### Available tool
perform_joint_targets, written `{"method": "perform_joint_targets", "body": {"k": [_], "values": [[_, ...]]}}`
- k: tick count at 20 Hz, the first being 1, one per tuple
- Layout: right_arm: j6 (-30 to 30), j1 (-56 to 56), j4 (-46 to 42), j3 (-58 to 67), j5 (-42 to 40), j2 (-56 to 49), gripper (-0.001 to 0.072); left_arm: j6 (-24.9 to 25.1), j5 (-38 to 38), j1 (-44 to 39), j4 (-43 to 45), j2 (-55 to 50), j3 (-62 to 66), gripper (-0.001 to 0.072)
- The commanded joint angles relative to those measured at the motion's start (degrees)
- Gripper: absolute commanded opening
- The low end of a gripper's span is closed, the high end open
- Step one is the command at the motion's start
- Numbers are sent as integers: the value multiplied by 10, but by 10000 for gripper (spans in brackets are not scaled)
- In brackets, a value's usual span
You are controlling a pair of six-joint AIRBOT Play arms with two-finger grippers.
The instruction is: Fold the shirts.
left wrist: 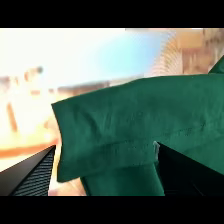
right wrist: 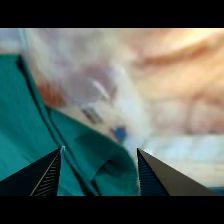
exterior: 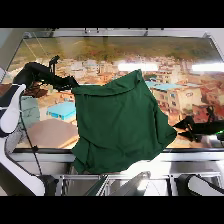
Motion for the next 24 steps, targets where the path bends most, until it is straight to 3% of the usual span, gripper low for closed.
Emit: {"method": "perform_joint_targets", "body": {"k": [1,2,3,4,6,7,9,10,13,15,20,24], "values": [[6,53,-7,-37,-26,2,528,-31,45,-12,7,-56,72,712],[6,70,-6,-37,-26,2,528,-36,59,-13,7,-68,86,684],[6,89,-1,-37,-27,2,527,-39,78,-12,7,-80,101,601],[6,102,5,-37,-26,2,524,-39,101,-12,7,-91,113,455],[5,122,21,-37,-26,2,471,-39,135,-13,7,-103,134,37],[0,131,32,-37,-26,2,323,-39,138,-13,7,-103,139,15],[-19,146,61,-36,-28,2,111,-39,144,-12,6,-103,157,16],[-35,151,74,-36,-35,2,43,-41,150,-11,7,-103,167,15],[-42,148,69,3,-87,-4,20,-59,201,9,7,-103,181,15],[-41,129,33,99,-95,-49,20,-77,257,36,5,-97,153,15],[-37,131,4,465,-63,-307,20,-83,289,75,-27,14,-78,16],[-24,159,4,721,-64,-467,25,-120,277,60,-52,134,-294,17]]}}
